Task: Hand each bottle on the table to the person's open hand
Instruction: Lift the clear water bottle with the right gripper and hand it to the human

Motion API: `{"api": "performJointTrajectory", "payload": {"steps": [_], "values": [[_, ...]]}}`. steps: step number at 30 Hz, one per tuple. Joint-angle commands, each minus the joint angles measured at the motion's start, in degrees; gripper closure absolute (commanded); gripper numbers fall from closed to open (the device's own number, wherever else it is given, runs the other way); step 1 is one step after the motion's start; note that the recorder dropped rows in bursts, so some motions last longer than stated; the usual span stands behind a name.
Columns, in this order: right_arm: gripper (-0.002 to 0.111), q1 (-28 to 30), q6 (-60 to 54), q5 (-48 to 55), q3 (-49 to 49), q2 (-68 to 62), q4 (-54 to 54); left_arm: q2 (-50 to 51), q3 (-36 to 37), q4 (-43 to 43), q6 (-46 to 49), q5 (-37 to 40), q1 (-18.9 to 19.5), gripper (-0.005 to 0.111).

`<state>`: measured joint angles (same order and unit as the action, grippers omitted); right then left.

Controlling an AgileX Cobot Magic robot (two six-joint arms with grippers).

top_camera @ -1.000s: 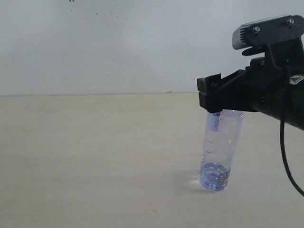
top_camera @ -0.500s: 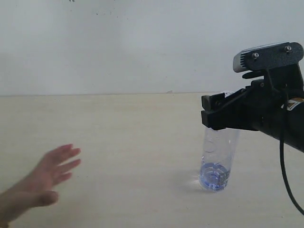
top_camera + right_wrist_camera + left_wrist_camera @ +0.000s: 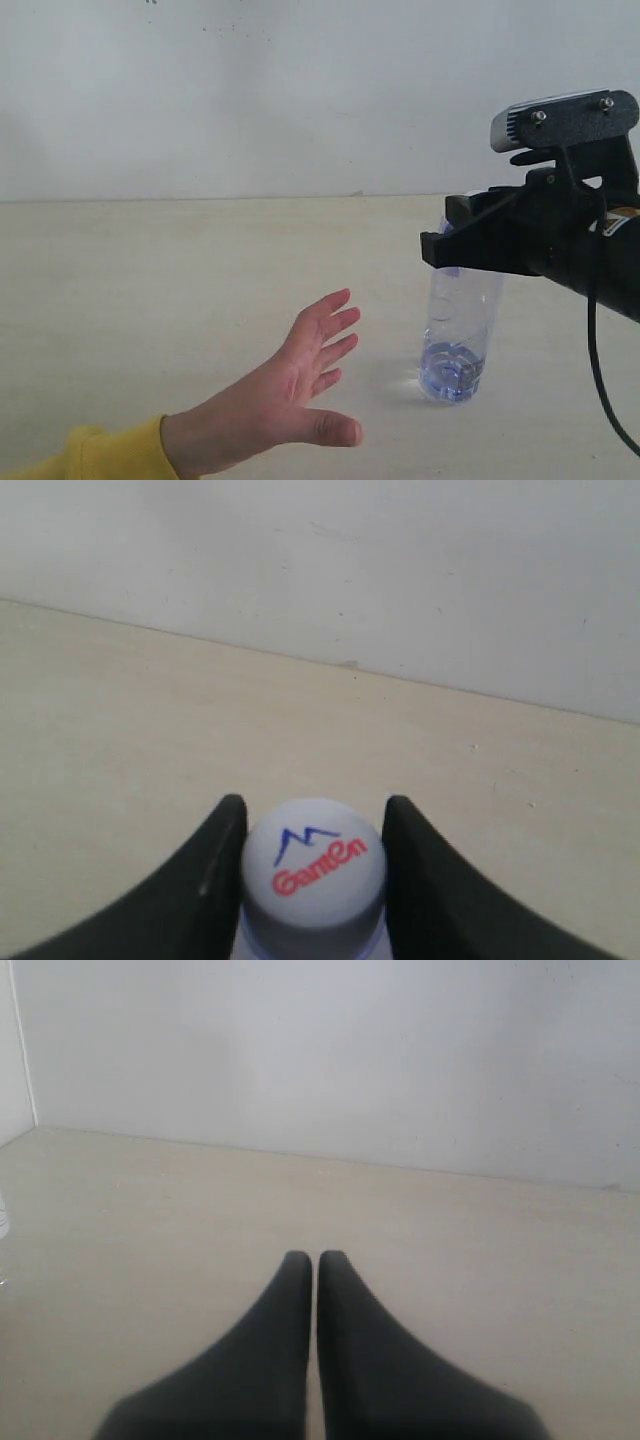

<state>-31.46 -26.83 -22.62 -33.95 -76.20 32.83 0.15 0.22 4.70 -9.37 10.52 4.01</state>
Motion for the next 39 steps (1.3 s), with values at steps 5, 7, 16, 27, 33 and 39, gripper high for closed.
{"api": "performJointTrajectory", "payload": {"steps": [5,7,16,27,33,39], "values": [[0.108,0.1,-2.8,1.1,0.1,0.4,-0.1,-0.2,-0.2,0.2,0.1,-0.3,0.2,0.103],[0.108,0.1,-5.6,1.1,0.1,1.3,-0.1,-0.2,-0.2,0.2,0.1,-0.3,0.2,0.103],[0.108,0.1,-8.1,18.6,-4.7,15.2,-0.1,-0.2,-0.2,0.2,0.1,-0.3,0.2,0.103],[0.108,-6.4,-6.2,28.1,-4.7,18.8,1.1,-0.2,-0.2,0.2,0.1,-0.3,0.2,0.103],[0.108,-17.5,-6.2,18.9,-5.1,14.8,1.1,-0.2,-0.2,0.2,0.1,-0.3,0.2,0.103],[0.108,-25.7,-7.2,10.4,-8.1,7.7,-0.8,-0.2,-0.2,0.2,0.1,-0.3,0.2,0.103]]}}
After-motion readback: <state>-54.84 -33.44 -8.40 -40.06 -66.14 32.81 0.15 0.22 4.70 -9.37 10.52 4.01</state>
